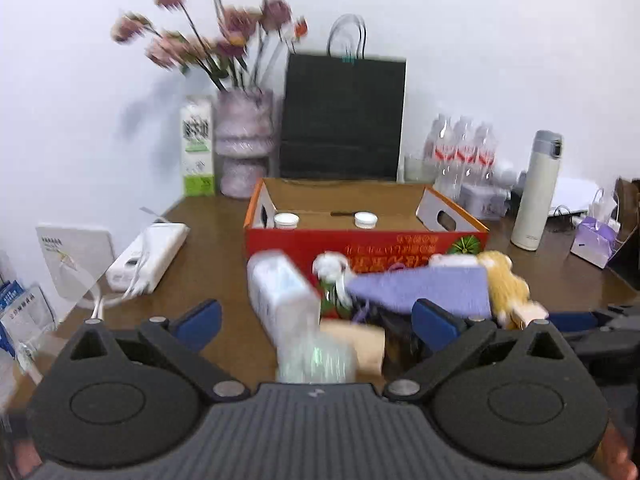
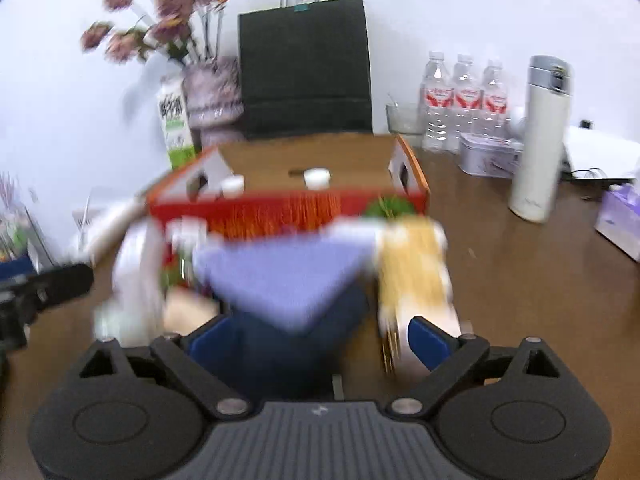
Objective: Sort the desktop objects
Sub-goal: 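Move both tools back over the cluttered table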
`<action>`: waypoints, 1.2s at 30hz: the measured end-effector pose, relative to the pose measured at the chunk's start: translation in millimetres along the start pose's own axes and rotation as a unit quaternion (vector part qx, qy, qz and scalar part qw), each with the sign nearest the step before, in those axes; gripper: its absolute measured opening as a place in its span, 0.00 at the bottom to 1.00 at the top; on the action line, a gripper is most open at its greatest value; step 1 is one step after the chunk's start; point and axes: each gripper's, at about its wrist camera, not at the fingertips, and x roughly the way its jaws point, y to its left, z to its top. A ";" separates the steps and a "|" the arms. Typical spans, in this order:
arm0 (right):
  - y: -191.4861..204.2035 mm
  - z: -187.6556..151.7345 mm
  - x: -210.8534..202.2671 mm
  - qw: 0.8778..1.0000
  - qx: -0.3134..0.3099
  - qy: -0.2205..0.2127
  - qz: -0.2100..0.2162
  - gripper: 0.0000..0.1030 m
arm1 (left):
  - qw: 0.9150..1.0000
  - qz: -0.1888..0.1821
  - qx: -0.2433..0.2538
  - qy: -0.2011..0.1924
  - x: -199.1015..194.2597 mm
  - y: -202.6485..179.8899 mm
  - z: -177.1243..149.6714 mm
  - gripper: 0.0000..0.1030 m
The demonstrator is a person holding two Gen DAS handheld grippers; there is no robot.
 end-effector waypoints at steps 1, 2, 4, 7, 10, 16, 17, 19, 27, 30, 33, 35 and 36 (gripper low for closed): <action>3.2 -19.5 -6.3 1.000 -0.010 -0.007 -0.006 0.92 | 1.000 0.017 0.004 -0.017 -8.9 -4.2 -22.3 1.00; 4.2 -33.5 -10.8 1.000 -0.017 -0.010 -0.010 0.92 | 0.999 0.018 0.016 -0.026 -14.1 -7.3 -36.7 1.00; 5.7 -56.9 -19.5 1.000 -0.022 -0.011 -0.008 0.92 | 0.999 0.019 0.032 -0.031 -19.5 -10.4 -53.1 1.00; 3.9 -67.3 -37.5 0.999 -0.018 -0.044 0.000 0.99 | 0.998 0.000 0.010 -0.069 -30.2 -7.8 -56.7 1.00; 4.6 -66.8 -35.2 0.999 -0.004 -0.051 -0.018 1.00 | 0.999 -0.001 0.008 -0.048 -22.2 -9.9 -55.3 1.00; 5.9 -66.5 -31.7 0.999 -0.010 -0.046 -0.016 1.00 | 0.999 0.006 -0.025 -0.019 -14.7 -0.8 -59.6 1.00; 4.2 -67.1 -31.1 0.999 -0.006 -0.043 -0.016 1.00 | 0.999 0.004 -0.029 -0.014 -13.2 0.8 -59.7 1.00; 2.2 -66.6 -30.8 0.999 0.003 -0.042 -0.019 1.00 | 0.999 -0.002 -0.033 -0.001 -9.8 3.0 -60.1 1.00; 0.5 -64.8 -25.2 1.000 0.005 -0.023 -0.015 1.00 | 0.999 -0.024 -0.041 0.027 2.2 7.5 -56.9 1.00; -1.5 -55.0 -20.9 1.000 0.016 -0.014 0.008 1.00 | 1.000 -0.011 -0.016 -0.003 11.8 7.6 -43.5 1.00; -9.7 -27.8 -10.0 0.996 0.070 -0.015 0.062 1.00 | 1.000 -0.008 0.008 0.010 36.3 5.7 -30.8 1.00; -12.2 -10.4 7.8 0.993 0.090 -0.003 0.074 1.00 | 0.999 -0.033 0.004 0.032 52.8 7.1 -27.7 1.00; -11.7 -2.5 19.8 0.993 0.095 0.003 0.069 1.00 | 0.998 -0.040 -0.004 0.040 57.7 8.4 -28.0 0.99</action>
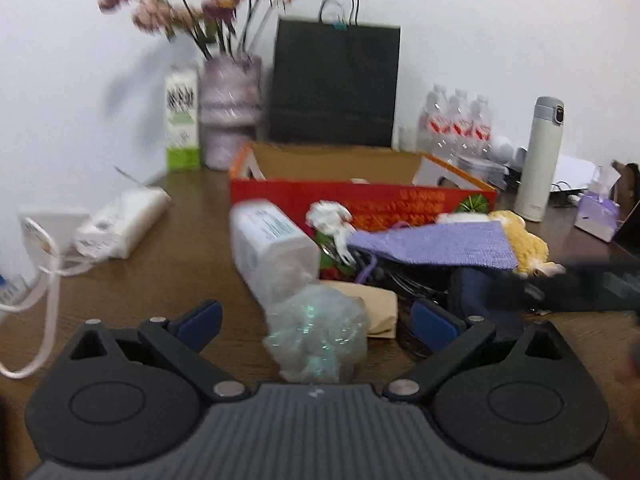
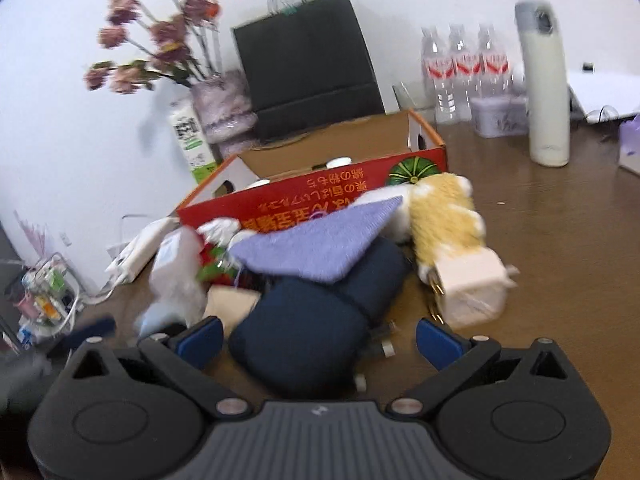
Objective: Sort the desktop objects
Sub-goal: 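Move both tools back over the cluttered table, then grasp the clear plastic bag with the left tool while the right tool grasps the navy pouch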
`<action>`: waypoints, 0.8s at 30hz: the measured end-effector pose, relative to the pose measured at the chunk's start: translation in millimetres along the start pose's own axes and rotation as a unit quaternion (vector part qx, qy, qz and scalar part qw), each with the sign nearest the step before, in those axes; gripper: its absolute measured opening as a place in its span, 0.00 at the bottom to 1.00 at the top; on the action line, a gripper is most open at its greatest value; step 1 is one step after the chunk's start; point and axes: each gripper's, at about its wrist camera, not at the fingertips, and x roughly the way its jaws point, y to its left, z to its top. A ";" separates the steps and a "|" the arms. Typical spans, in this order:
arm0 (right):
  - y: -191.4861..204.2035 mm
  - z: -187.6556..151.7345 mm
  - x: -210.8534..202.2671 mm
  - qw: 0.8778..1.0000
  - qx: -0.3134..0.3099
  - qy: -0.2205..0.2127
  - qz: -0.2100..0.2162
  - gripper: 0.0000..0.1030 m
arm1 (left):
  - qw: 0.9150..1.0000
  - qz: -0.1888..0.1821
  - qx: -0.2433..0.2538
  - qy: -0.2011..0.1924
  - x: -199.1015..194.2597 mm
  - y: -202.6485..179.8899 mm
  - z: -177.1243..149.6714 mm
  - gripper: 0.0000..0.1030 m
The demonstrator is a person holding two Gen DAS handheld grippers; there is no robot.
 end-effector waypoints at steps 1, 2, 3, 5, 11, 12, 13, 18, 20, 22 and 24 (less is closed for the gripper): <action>0.8 6.2 12.0 1.000 0.001 0.003 -0.010 1.00 | 1.000 -0.008 -0.010 0.006 3.6 2.2 -0.2 0.94; 0.9 10.9 22.7 1.000 0.005 0.007 -0.023 1.00 | 1.000 -0.019 -0.021 0.012 6.7 4.8 -0.9 0.82; 0.6 14.0 31.6 0.999 0.009 0.010 -0.032 0.99 | 0.999 -0.028 -0.029 0.019 9.1 6.9 -1.6 0.72; -2.9 15.9 46.1 0.999 0.022 0.025 -0.030 0.86 | 0.998 -0.031 -0.041 0.035 12.8 9.1 -3.6 0.49; -10.2 7.7 15.1 0.999 0.022 0.033 -0.004 0.67 | 0.997 -0.049 -0.061 0.016 -28.6 8.8 -1.7 0.45; -12.3 3.7 0.5 0.999 0.022 0.029 0.008 0.67 | 0.997 -0.053 -0.059 0.011 -38.1 7.0 -1.0 0.45; -13.2 -0.5 -13.3 0.999 0.018 0.025 0.016 0.67 | 0.996 -0.060 -0.058 0.009 -46.9 5.6 -0.5 0.45; -4.4 -31.4 -76.7 0.998 -0.054 0.029 -0.017 0.67 | 0.996 -0.067 -0.049 0.019 -68.4 -6.0 -11.3 0.45; 5.8 -46.5 -90.4 0.989 -0.124 0.033 -0.072 0.67 | 0.996 -0.070 -0.045 0.028 -74.2 -12.4 -17.8 0.45; 7.6 -58.9 -93.6 0.979 -0.159 0.046 -0.119 0.68 | 0.996 -0.078 -0.042 0.033 -79.5 -18.3 -23.7 0.45; -3.4 -63.3 -96.0 0.985 -0.127 0.050 -0.109 0.68 | 0.995 -0.083 -0.035 0.039 -83.2 -25.0 -29.0 0.45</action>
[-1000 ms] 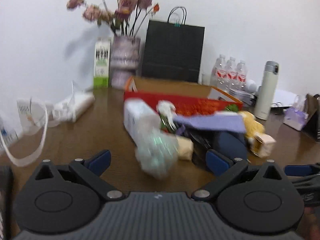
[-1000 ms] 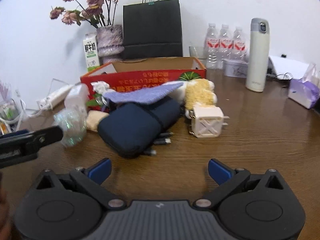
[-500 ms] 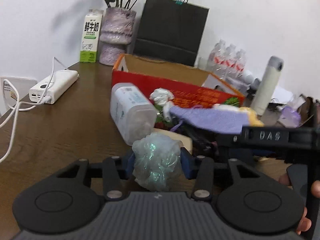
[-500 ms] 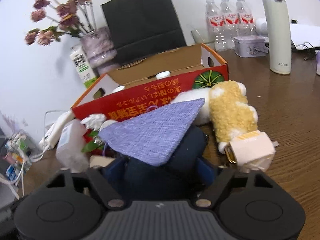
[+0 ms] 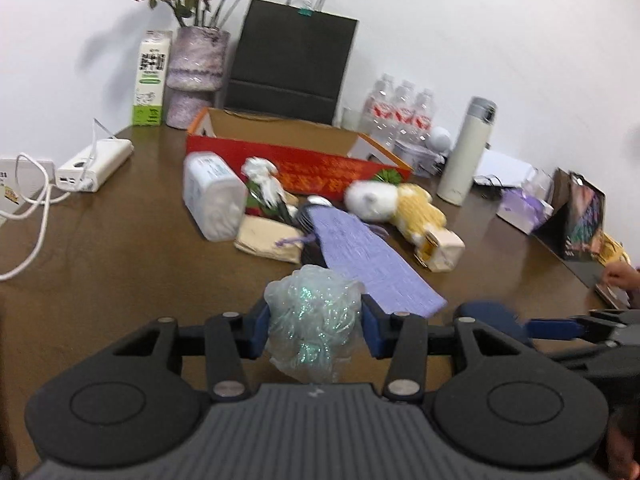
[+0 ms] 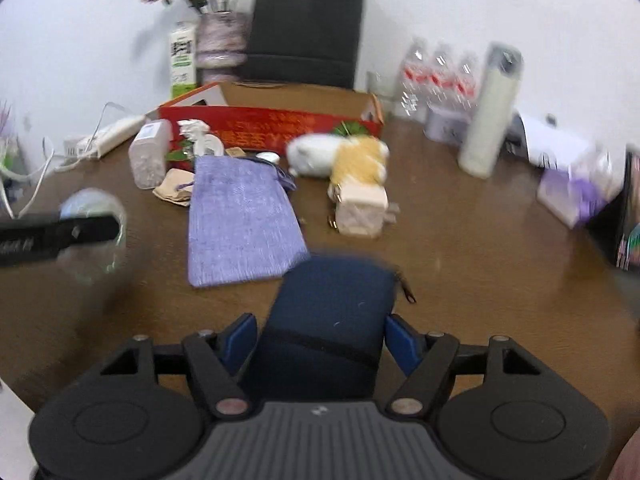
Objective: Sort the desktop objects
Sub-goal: 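Grasp the clear plastic bag with the left tool while the right tool grasps the navy pouch, then carry the bag and pouch into the cardboard box and open both tools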
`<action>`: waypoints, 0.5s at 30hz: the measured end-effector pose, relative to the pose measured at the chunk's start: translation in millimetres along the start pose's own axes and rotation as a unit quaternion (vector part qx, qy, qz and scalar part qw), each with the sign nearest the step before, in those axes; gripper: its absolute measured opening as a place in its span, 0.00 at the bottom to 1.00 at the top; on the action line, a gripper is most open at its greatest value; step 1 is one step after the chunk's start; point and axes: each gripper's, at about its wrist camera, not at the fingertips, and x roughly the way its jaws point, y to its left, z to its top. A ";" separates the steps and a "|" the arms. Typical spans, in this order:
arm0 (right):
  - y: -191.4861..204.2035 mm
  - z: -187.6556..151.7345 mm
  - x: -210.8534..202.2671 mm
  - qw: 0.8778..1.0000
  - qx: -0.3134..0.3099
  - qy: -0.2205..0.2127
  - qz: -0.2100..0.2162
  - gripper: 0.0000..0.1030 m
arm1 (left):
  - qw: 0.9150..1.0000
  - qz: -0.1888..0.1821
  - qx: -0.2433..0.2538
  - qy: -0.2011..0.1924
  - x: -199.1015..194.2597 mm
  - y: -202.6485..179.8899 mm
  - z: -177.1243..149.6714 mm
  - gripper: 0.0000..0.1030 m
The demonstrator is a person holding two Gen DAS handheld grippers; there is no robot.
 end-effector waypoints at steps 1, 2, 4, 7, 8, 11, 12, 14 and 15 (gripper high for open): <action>-3.6 -1.5 1.1 1.000 0.012 0.002 0.007 0.76 | 1.000 0.000 0.006 0.005 -0.5 -3.5 -2.9 0.45; -5.5 -2.1 2.6 1.000 0.022 0.002 0.005 0.78 | 1.000 0.002 0.012 0.009 0.0 -5.4 -5.6 0.46; -7.1 -2.8 6.9 1.000 0.030 0.001 0.003 0.78 | 1.000 0.005 0.019 0.017 1.3 -7.1 -9.9 0.45; -4.3 -3.9 12.1 0.999 0.034 0.001 -0.012 0.64 | 1.000 0.006 0.015 0.017 0.8 -3.4 -10.9 0.43; -3.9 -4.1 10.0 0.999 0.032 -0.007 -0.011 0.62 | 1.000 0.004 0.012 0.014 -0.5 -2.2 -8.5 0.43; -8.6 2.6 0.4 0.999 0.045 -0.027 0.008 0.57 | 1.000 0.010 0.008 -0.003 -4.8 2.0 12.4 0.43; -11.1 9.7 -6.3 0.998 0.047 -0.041 0.015 0.57 | 1.000 0.011 0.008 -0.010 -5.4 3.4 20.8 0.43; -19.4 28.5 -16.3 0.995 0.061 -0.070 0.037 0.57 | 1.000 0.007 0.004 -0.028 -4.5 10.9 49.1 0.43; -25.5 44.1 -20.3 0.992 0.069 -0.085 0.054 0.57 | 0.999 -0.003 0.000 -0.035 -1.8 16.9 69.6 0.43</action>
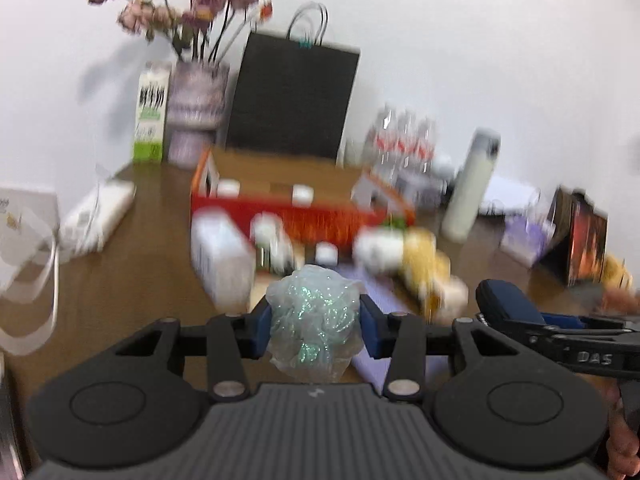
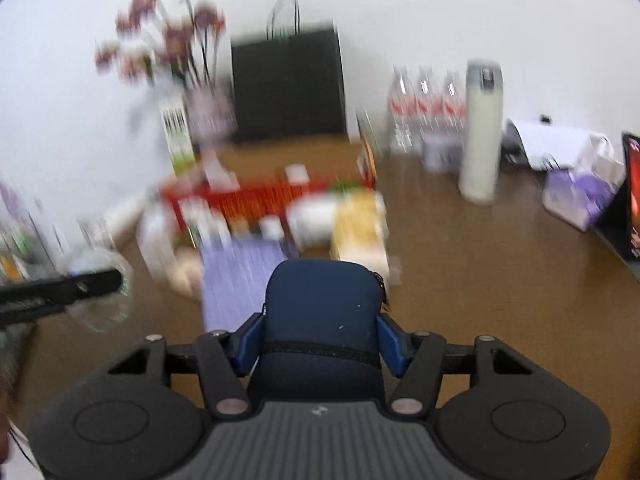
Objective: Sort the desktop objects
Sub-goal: 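Carry the bag and pouch into the cardboard box and open both tools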
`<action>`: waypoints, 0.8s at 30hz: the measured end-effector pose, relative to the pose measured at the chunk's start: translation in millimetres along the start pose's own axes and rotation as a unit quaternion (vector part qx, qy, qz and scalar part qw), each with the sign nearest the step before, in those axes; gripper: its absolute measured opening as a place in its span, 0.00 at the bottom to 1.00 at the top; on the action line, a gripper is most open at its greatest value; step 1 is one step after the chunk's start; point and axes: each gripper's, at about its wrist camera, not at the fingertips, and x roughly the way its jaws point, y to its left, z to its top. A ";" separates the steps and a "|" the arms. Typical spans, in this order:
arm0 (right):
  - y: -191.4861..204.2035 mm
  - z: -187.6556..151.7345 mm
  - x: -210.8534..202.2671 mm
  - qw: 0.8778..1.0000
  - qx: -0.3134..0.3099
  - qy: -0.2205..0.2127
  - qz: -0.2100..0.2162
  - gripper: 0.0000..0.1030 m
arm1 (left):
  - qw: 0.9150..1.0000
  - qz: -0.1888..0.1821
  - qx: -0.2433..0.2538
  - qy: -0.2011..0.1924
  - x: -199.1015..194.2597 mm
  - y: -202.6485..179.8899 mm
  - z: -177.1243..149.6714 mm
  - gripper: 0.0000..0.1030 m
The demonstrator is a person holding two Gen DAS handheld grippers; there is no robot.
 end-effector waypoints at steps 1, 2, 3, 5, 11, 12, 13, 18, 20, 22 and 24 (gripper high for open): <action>-2.3 14.9 1.9 1.000 0.003 -0.008 0.012 0.57 | 1.000 -0.007 -0.005 -0.007 5.1 4.4 18.2 0.43; -5.2 32.8 6.3 1.000 0.007 -0.020 0.023 0.57 | 1.000 -0.014 -0.008 -0.018 13.2 8.9 40.4 0.44; -6.9 54.7 14.2 0.999 0.007 -0.032 0.030 0.57 | 0.999 -0.022 -0.005 -0.026 21.9 10.8 56.1 0.44; -7.6 100.1 40.0 0.998 -0.007 -0.058 0.036 0.57 | 0.999 -0.023 0.011 -0.025 57.1 14.4 94.5 0.44; 4.8 210.5 201.4 1.000 -0.015 -0.001 0.018 0.57 | 0.998 0.027 0.017 0.057 209.5 31.8 170.9 0.44; 7.5 219.1 233.1 1.000 -0.012 0.027 0.001 0.57 | 0.996 0.035 0.013 0.082 237.7 38.3 175.8 0.44; 10.3 226.0 268.6 0.998 -0.022 0.059 -0.012 0.57 | 0.992 0.039 0.009 0.116 266.0 46.7 180.0 0.44; 5.4 231.9 380.0 0.985 -0.048 0.148 -0.075 0.57 | 0.981 0.047 -0.038 0.185 347.5 82.6 184.9 0.44; 7.5 227.5 404.2 0.979 -0.074 0.167 -0.095 0.58 | 0.980 0.041 -0.035 0.193 370.5 86.3 185.6 0.51; 9.0 226.2 417.6 0.977 -0.085 0.177 -0.088 0.61 | 0.980 0.043 -0.023 0.192 386.7 86.4 185.2 0.70; 13.5 230.4 406.8 0.981 -0.088 0.154 -0.074 0.65 | 0.981 0.051 -0.015 0.188 392.2 84.0 186.5 0.73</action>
